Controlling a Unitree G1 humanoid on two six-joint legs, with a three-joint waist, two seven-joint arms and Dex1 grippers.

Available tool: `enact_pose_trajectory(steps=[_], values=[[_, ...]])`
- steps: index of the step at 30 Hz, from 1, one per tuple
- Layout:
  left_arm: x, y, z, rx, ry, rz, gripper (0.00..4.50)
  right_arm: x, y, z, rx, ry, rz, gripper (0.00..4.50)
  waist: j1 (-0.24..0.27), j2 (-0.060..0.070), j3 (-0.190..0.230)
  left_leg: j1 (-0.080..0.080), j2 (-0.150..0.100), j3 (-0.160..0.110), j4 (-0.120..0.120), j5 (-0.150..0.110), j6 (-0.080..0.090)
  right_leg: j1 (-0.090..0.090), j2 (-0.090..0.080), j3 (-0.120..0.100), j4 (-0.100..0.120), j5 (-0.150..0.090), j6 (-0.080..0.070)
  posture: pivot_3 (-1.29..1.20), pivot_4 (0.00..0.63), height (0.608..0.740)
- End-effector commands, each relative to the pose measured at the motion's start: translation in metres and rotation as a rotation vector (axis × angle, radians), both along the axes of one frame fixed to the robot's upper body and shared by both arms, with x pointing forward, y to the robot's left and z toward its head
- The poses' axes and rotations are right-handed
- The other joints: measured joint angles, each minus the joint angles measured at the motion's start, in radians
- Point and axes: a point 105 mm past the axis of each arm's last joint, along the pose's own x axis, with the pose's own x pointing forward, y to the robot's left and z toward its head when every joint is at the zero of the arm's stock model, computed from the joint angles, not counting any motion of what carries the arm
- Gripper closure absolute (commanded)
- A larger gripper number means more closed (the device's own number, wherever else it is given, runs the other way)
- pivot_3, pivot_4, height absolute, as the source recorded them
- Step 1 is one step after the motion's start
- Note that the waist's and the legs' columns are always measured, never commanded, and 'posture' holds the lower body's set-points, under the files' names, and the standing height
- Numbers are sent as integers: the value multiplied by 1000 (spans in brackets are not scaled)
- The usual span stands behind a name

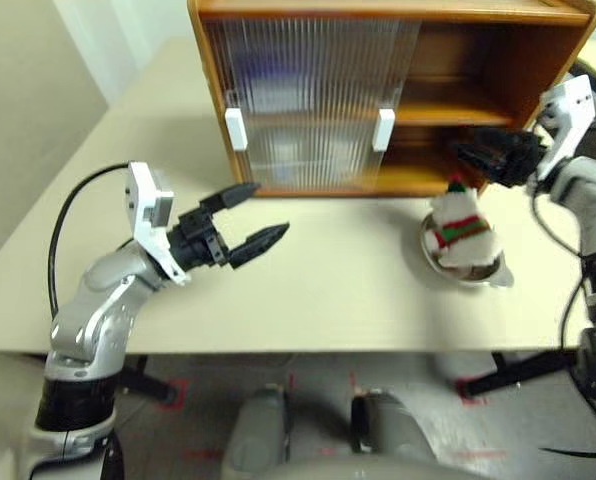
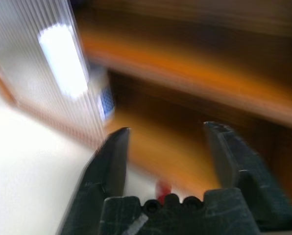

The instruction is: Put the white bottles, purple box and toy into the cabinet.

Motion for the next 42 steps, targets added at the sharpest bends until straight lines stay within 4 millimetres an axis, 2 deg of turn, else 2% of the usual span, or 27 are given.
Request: enact_pose_trajectory(steps=[1,4,9,13,16,22,26,32,35,36,39,42], values=[[0,0,-1,1,6,-16,0,-22,-1,3,-6,115,67,22,-5,-1,1,0,0,0,0,0,0,0,1,1,0,0,0,144,40,740],[0,0,-2,8,10,-25,0,-45,-3,-6,-56,271,95,22,-1,-1,2,1,0,0,1,0,0,0,1,0,0,0,0,139,39,740],[1,-2,-2,5,6,-30,0,-49,1,-29,-23,379,52,22,-5,-8,4,3,0,0,2,0,0,2,1,0,0,1,1,142,33,740],[1,-2,0,6,2,-30,0,-47,6,-35,8,393,35,22,0,-8,5,2,-1,0,3,0,0,2,0,0,0,1,2,142,33,740],[1,-1,0,15,-2,-27,0,-40,6,-49,-18,396,3,22,1,-9,4,1,0,0,2,0,0,2,0,0,-1,1,2,150,28,740],[2,-1,1,20,-13,-22,0,-26,5,-57,-40,374,-52,22,2,-9,4,-2,0,0,2,0,0,1,1,-1,-2,2,3,163,27,740],[2,-1,2,20,-16,-17,0,-27,6,-58,-46,387,-41,920,3,-9,4,-2,0,0,2,0,0,1,1,-1,-2,2,3,170,27,740],[2,-1,3,18,-20,-14,0,-29,9,-53,-31,387,-17,3254,4,-9,4,-2,0,0,3,0,0,1,1,-1,-2,2,3,165,26,740],[3,-1,4,16,-22,-15,0,-32,8,-53,-30,398,-3,4281,4,-9,4,-2,0,0,3,0,0,1,1,-1,-2,2,4,162,25,740],[3,-1,4,16,-22,-16,0,-33,7,-53,-29,401,1,4463,4,-9,4,-2,0,0,3,0,0,1,1,-1,-2,2,4,159,26,740],[4,-2,4,15,-23,-18,0,-36,10,-47,-5,402,30,4499,3,-9,4,-2,0,0,3,0,0,1,1,-1,-2,2,4,155,25,740],[5,-2,5,14,-23,-21,0,-35,12,-29,40,372,51,4499,2,-9,4,-2,0,0,3,0,0,1,1,-1,-2,2,4,152,26,740]])
